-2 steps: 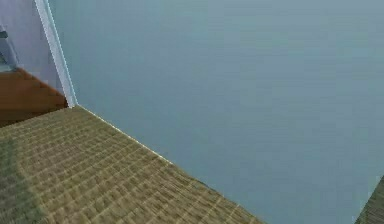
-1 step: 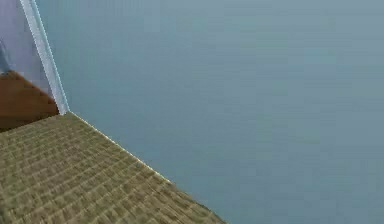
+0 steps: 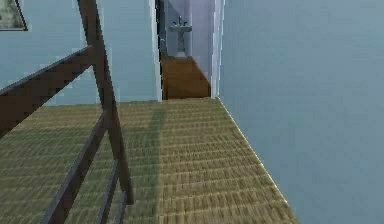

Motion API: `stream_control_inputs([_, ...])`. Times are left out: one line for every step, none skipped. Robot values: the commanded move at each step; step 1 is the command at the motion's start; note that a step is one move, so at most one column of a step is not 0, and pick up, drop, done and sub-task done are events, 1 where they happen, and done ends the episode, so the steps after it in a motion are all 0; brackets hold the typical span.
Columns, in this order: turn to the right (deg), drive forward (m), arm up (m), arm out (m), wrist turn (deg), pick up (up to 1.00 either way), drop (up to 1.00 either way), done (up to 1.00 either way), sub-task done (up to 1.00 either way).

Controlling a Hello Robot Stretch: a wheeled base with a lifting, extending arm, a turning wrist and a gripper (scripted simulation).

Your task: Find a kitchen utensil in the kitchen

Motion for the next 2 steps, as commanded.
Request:
stream_control_inputs([0.0, 1.0, 0.0, 0.0, 0.0, 0.0, 0.0, 0.0, 0.0])
stream_control_inputs([-3.0, 0.0, 0.0, 0.0, 0.0, 0.0, 0.0, 0.0, 0.0])
